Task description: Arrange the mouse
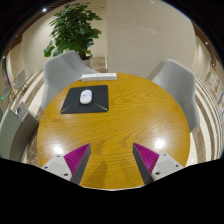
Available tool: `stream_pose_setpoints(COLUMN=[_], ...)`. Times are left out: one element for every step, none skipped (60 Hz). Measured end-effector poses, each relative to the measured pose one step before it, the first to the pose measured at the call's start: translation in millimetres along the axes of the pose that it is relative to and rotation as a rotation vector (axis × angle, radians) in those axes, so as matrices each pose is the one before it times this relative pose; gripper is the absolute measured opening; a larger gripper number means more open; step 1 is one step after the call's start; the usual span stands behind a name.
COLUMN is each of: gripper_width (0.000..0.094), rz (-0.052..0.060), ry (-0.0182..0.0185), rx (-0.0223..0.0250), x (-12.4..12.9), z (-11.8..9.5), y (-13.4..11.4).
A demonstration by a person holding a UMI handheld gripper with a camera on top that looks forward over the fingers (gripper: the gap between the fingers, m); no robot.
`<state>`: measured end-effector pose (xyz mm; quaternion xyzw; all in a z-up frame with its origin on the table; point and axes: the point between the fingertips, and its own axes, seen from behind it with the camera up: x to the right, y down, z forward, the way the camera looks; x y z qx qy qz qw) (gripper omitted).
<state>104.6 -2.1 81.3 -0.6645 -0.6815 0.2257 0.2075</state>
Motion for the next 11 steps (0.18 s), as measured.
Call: stream_pose_setpoints(gripper_width=[0.0874, 0.0875, 0.0876, 0.0874, 0.0873, 0.0874, 0.0872, 0.0877, 0.0874, 0.0872, 0.0875], rz=[-0.0012, -0.0033, -0.0043, -0.0032, -0.0015, -0.0017, -0.0012, 0.0004, 0.001, 0.0003, 0.0012], ry=[0.00007, 0.00168, 0.0023, 0.00194, 0.00179, 0.00176, 0.00164, 0.00052, -0.0003, -0.00106, -0.00207], rx=[-0.00058, -0.00245, -0.00493, -0.00576, -0.00384, -0.00047, 0.00194, 0.00242, 0.00113, 0.00093, 0.00129], x=[0.62, 1.79, 0.85, 1.25, 0.84, 0.9, 0.67, 0.3, -0.24, 0.08, -0.36], z=[0.08, 0.84, 0.36, 0.16, -0.07, 0.37, 0.22, -0.01, 0.79, -0.14, -0.39], y=[1.27, 1.31, 1.25, 0.99, 0.9, 0.03, -0.32, -0.8, 0.32, -0.5, -0.58])
